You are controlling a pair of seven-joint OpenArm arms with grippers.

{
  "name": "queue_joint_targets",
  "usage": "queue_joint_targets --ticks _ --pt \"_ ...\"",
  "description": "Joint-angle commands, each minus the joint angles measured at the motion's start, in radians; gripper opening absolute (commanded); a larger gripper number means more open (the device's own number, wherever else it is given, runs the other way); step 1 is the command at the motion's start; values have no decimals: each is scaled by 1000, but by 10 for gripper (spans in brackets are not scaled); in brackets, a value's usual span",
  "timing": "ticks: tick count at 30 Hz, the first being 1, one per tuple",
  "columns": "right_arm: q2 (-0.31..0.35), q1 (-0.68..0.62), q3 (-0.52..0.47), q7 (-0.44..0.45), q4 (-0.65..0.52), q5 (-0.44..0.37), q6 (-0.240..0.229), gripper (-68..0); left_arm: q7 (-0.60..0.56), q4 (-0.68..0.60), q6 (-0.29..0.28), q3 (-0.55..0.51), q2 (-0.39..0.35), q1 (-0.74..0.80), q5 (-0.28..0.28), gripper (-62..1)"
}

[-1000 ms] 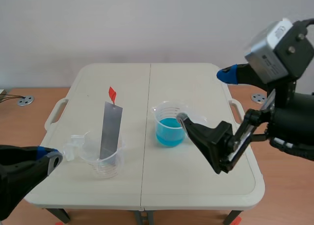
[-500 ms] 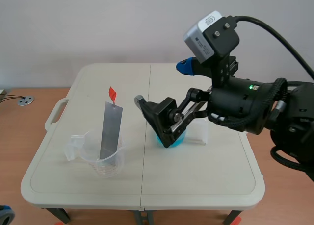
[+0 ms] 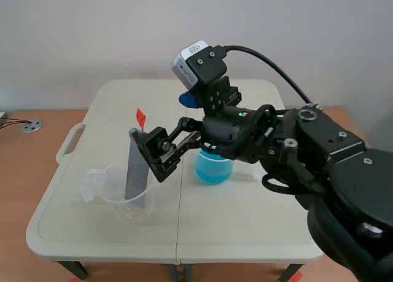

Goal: Hold the metal plate by the orange handle, dip it into the blue solution, take it out and point at it, then put the plate back in the beaker on the left.
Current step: 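Lift the metal plate out of the left beaker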

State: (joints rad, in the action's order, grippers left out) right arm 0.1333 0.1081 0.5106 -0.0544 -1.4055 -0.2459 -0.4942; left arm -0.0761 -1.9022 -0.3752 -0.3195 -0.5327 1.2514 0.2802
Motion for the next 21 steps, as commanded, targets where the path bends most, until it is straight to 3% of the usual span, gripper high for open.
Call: queue_joint_targets --ticks 1,10,18,21 --pt "-19 35 6 19 12 1 0 -12 -10 -8 -5 -3 0 -5 4 -592" --pt "-111 109 34 84 170 61 8 -12 21 -8 -5 -3 0 -5 -39 -592" --pt "-142 125 34 87 201 79 23 -12 51 16 -4 -3 0 -5 -39 -592" --pt "-142 125 34 87 201 79 31 -70 50 32 -4 -3 0 -5 -39 -592"
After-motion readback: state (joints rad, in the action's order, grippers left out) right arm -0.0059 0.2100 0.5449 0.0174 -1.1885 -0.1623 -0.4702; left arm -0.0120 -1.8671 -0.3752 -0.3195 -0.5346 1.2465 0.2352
